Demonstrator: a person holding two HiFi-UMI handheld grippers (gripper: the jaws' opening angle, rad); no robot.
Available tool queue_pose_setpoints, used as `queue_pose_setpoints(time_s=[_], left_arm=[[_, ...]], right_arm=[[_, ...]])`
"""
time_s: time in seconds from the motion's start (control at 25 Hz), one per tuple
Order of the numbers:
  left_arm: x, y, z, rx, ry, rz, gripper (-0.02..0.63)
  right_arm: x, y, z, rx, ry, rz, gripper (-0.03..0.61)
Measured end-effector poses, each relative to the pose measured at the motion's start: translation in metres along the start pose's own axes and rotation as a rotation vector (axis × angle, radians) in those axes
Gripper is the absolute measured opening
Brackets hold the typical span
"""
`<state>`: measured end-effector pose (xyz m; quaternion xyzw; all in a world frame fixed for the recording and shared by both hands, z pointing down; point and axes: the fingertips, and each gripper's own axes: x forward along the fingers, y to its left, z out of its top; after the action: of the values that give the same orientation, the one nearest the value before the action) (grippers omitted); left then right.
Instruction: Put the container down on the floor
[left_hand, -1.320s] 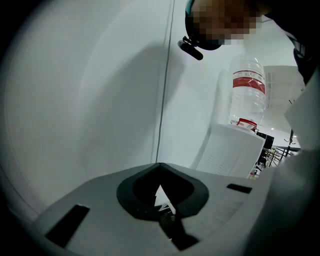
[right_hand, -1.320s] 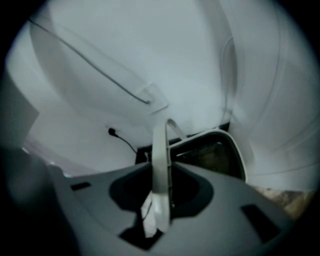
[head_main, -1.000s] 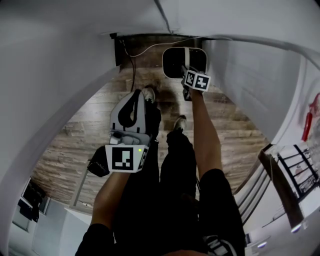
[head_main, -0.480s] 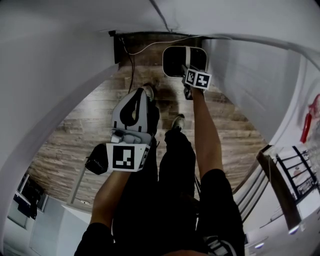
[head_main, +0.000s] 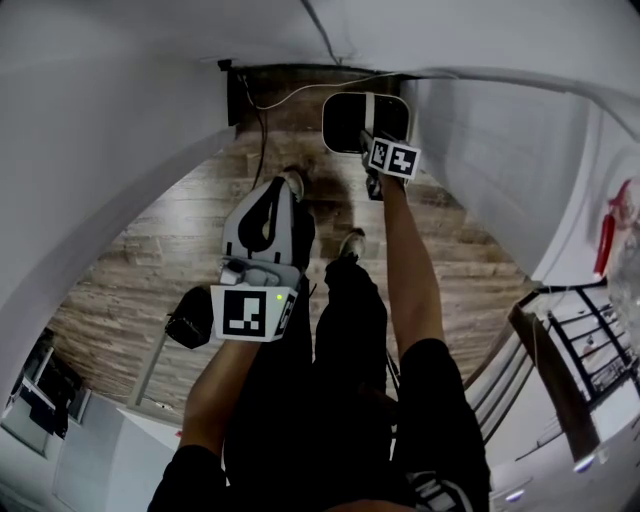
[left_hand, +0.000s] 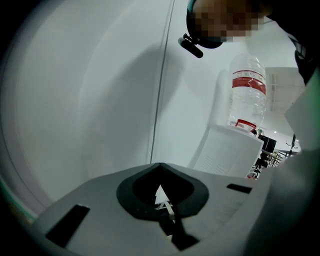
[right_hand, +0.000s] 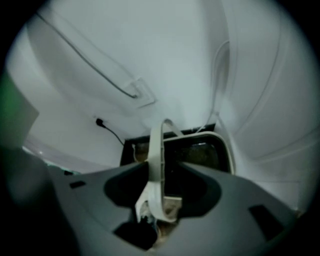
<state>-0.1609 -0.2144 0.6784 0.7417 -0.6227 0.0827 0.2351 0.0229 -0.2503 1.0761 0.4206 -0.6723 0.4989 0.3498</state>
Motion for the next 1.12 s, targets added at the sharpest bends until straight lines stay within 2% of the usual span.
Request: queue_pose_setpoints(time_s=[0.4,0.72,1.04,1.12], left_arm=[[-0.015,-0.006,-0.004,-0.013,-0.01,0.005,0.028],[-0.028,-0.015,0.002,-0.01,-0.03,0.015,0.028],[-0.074,-0.034,0.025,-0.013,-0.056,0.034,0.028],[-0.087,-0.042,0.036,-0.011,-0.08,0.039,0.028]], right_arm=[[-0.008,-0.01,-0.002,-0.018,0.015,-0.071,0.198],[-0.023,-0.008,-0.005,-0.041,0.01,-0.059,0.198],[-0.088,0.021,-0.014,-0.023,-0.054,-0.027,0.196],[-0.115,0.03,-0.005,-0.006,-0.102,-0.008,0.172]])
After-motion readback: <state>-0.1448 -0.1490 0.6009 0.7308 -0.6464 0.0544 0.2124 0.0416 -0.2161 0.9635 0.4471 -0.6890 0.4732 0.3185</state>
